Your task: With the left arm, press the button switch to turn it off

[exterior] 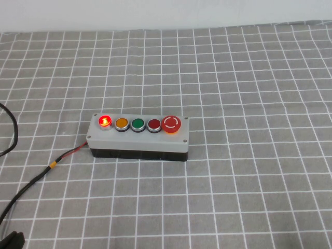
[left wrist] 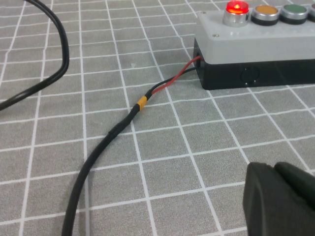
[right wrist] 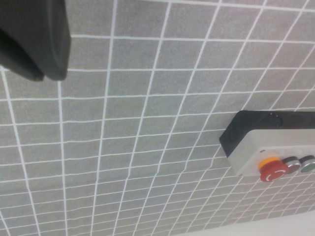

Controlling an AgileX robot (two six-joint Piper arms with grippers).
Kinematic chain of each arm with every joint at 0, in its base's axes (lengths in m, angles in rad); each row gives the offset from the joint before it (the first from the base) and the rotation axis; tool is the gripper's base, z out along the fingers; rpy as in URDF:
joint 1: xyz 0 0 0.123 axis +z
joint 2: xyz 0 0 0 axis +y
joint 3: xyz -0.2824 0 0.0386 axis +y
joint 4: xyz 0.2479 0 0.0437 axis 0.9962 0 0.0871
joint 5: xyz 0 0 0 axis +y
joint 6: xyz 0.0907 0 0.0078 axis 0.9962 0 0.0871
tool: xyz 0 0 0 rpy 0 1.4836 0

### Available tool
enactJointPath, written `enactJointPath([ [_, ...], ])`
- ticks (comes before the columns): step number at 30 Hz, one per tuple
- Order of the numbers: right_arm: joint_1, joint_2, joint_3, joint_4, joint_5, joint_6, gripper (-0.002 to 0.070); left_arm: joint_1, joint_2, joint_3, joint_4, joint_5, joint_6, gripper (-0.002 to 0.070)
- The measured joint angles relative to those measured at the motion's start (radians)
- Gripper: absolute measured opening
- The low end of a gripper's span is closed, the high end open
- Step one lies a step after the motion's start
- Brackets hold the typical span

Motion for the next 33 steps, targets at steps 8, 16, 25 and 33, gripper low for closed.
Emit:
enactJointPath([
  [8, 0.000, 0.000, 0.000, 0.000, 0.000, 0.000, -0.0017, 0.000, 0.000, 0.000, 0.000, 0.000, 0.000, -0.0003],
  [16, 0.000, 0.000, 0.000, 0.000, 0.000, 0.000, -0.0017, 0.000, 0.000, 0.000, 0.000, 0.000, 0.000, -0.0003],
  [25, 0.000, 0.000, 0.000, 0.000, 0.000, 0.000, -0.0017, 0.000, 0.000, 0.000, 0.000, 0.000, 0.000, -0.0003],
  [33, 0.000, 0.000, 0.000, 0.000, 0.000, 0.000, -0.0017, 0.000, 0.000, 0.000, -0.243, -0.122, -0.054, -0.0003],
])
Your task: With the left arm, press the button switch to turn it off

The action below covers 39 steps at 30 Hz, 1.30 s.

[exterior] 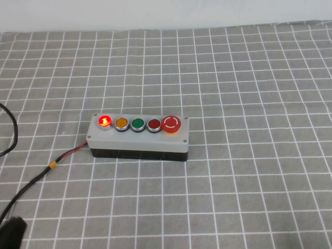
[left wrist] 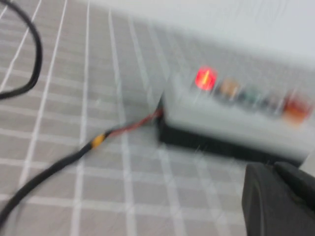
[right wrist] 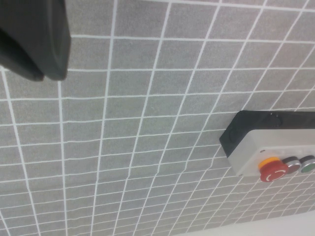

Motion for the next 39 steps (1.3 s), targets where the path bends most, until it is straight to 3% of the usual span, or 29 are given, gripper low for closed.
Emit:
enactJointPath([
  [4, 0.000, 0.000, 0.000, 0.000, 0.000, 0.000, -0.0017, 0.000, 0.000, 0.000, -0.167, -0.116, -0.022, -0.0003],
  [10, 0.000, 0.000, 0.000, 0.000, 0.000, 0.000, -0.0017, 0.000, 0.000, 0.000, -0.259, -0.178, -0.034, -0.0003],
  [14, 0.000, 0.000, 0.000, 0.000, 0.000, 0.000, -0.0017, 0.000, 0.000, 0.000, -0.388, -0.119, -0.065, -0.0003],
  [18, 0.000, 0.000, 0.000, 0.000, 0.000, 0.000, -0.0017, 0.000, 0.062, -0.072, -0.408, -0.017, -0.069, -0.0003],
  [21, 0.000, 0.000, 0.000, 0.000, 0.000, 0.000, -0.0017, 0.000, 0.173, -0.191, -0.370, 0.061, -0.042, -0.0003],
  [31, 0.000, 0.000, 0.000, 0.000, 0.000, 0.000, -0.0017, 0.000, 0.738, -0.670, -0.010, 0.428, 0.005, -0.0003],
  [39, 0.000, 0.000, 0.000, 0.000, 0.000, 0.000, -0.0017, 0.000, 1.207, -1.000, 0.016, 0.569, 0.152, -0.0003],
])
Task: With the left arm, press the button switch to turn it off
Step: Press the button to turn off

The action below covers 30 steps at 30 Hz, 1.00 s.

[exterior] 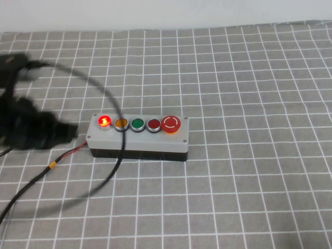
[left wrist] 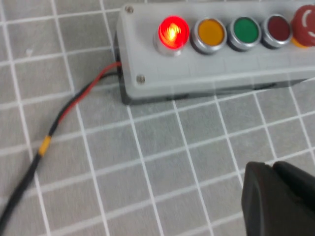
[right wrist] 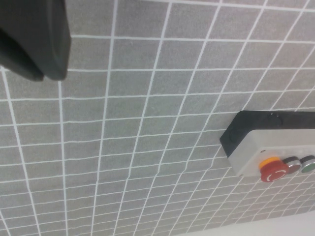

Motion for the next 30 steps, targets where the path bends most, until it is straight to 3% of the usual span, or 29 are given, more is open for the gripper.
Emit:
enactJointPath([
  [12, 0.000, 0.000, 0.000, 0.000, 0.000, 0.000, -0.0017, 0.000, 0.502, -0.432, 0.005, 0.136, 0.060, -0.0003],
  [30, 0.000, 0.000, 0.000, 0.000, 0.000, 0.000, -0.0017, -0.033, 0.650, -0.498, 0.024, 0.110, 0.086, -0.0003],
])
